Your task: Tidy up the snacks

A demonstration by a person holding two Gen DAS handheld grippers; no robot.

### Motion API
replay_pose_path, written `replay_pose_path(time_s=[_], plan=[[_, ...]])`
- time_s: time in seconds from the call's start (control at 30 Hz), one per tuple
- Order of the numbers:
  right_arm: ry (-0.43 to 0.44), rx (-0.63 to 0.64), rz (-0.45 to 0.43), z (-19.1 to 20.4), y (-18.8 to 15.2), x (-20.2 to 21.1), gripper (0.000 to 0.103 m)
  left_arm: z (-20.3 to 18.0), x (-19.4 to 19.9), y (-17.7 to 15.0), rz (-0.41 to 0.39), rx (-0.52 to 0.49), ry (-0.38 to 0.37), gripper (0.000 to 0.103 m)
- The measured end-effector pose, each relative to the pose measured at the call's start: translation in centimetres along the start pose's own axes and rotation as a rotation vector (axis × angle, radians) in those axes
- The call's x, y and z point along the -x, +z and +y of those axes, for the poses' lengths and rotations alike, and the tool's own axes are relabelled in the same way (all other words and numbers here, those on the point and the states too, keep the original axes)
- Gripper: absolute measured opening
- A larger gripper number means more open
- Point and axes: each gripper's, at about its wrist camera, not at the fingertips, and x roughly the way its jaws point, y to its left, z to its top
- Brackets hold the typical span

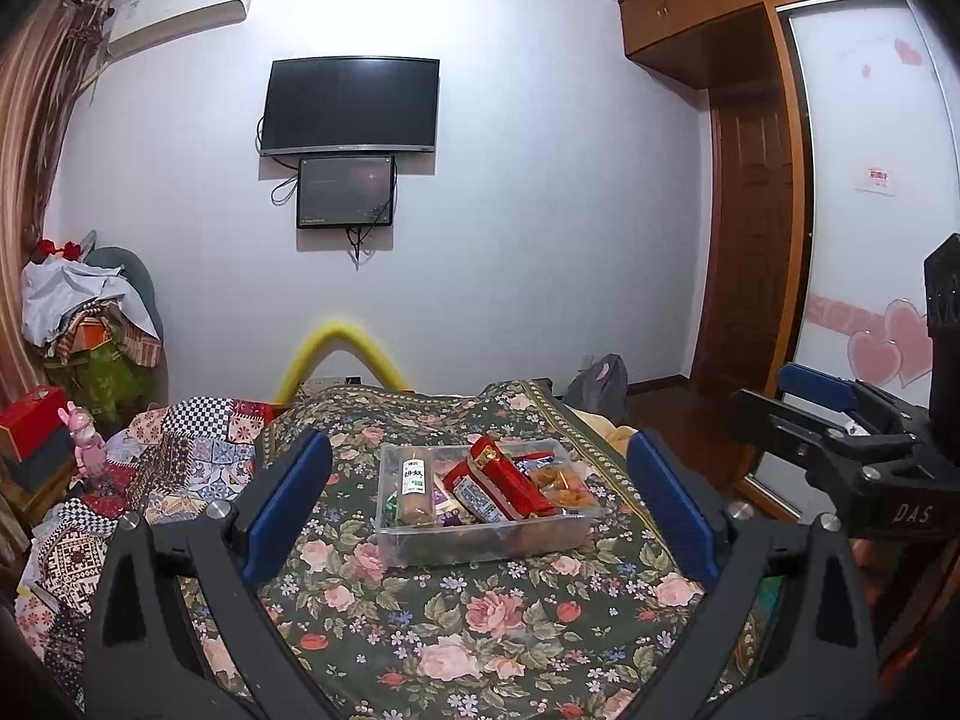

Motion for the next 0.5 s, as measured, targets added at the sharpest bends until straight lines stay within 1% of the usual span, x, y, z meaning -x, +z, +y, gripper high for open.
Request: replay_pose_path(time_s=[0.5], plan=[[-0.007, 0.008, -0.002, -0.33, 0.02, 0.1, 0.103, 0.0, 0.26, -0.08, 0.004, 0.012, -0.009, 0.1]])
